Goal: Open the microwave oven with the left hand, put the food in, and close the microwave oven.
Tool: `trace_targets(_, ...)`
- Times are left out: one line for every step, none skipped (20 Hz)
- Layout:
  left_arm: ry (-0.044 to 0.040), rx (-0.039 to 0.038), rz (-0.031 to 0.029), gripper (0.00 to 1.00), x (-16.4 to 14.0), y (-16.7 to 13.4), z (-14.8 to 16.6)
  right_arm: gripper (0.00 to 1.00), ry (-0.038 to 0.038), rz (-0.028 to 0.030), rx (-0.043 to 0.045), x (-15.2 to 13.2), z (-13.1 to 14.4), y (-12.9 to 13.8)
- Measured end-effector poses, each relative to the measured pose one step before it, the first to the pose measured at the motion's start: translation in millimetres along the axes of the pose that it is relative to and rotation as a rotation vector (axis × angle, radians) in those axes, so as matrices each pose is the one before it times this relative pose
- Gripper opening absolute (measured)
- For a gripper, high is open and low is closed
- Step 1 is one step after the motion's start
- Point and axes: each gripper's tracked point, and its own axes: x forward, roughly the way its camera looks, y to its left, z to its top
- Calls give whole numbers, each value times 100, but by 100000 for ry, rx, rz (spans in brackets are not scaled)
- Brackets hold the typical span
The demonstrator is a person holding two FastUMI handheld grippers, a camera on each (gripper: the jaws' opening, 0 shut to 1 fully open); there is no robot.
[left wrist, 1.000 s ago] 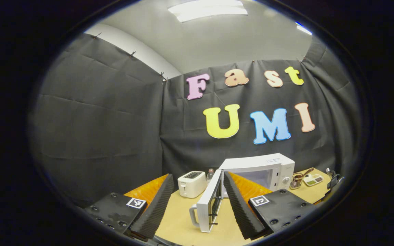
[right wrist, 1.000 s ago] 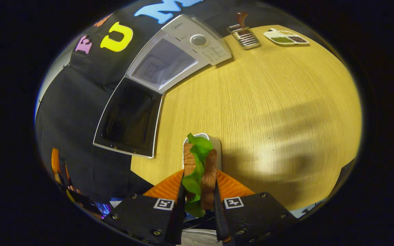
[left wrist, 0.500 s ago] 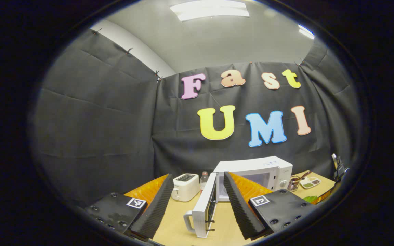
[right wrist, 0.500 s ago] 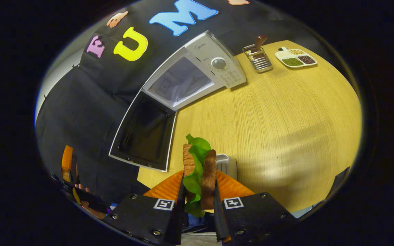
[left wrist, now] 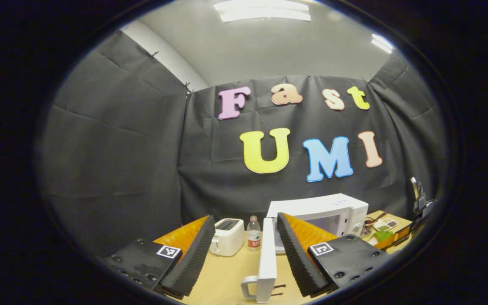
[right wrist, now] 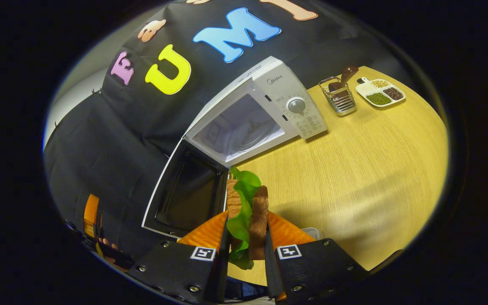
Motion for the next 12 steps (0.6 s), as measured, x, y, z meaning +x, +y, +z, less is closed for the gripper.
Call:
trace_targets(-206, -196, -623, 93, 404, 519, -50, 38, -1544, -26, 918, 788, 364, 406)
trace_targets(57, -257, -587, 94, 434, 498, -144, 38, -1422, 23, 754, 679, 289, 484)
trace_targets(179, -11, -554, 94, 493, 593, -243, 38, -1608, -419, 338, 778, 388, 358)
trace_targets(542, 212, -1, 94, 446, 779, -276, 38, -1707, -586, 53, 753, 265, 233)
trace_targets(542, 346, 126, 96, 496, 827, -381, 38, -1656, -412, -260, 815, 376, 350)
trace_targets(363, 305, 123, 94, 451, 657, -292, 38, -1624, -78, -290, 633, 232, 489)
trace_targets(372, 244, -16, 94, 302, 763, -207, 38, -1516, 157, -306, 699, 371, 448)
trace_targets(426, 299, -262, 93, 229, 600, -392, 37, -1706, 60, -285, 811, 258, 327)
trace_targets(634, 448, -416, 94, 241, 591, -249, 37, -2177, -190, -76, 916, 375, 232)
trace_targets(751, 517, -2, 96, 394, 629, -253, 38, -1739, -121, 336, 914, 128, 249)
trace_targets(681, 549, 172, 94, 217, 754, -295, 38, -1135, 32, 648, 953, 144, 258)
trace_targets(365, 644, 460, 94, 405, 652, -329, 34, -1374, 20, 457, 853, 79, 195)
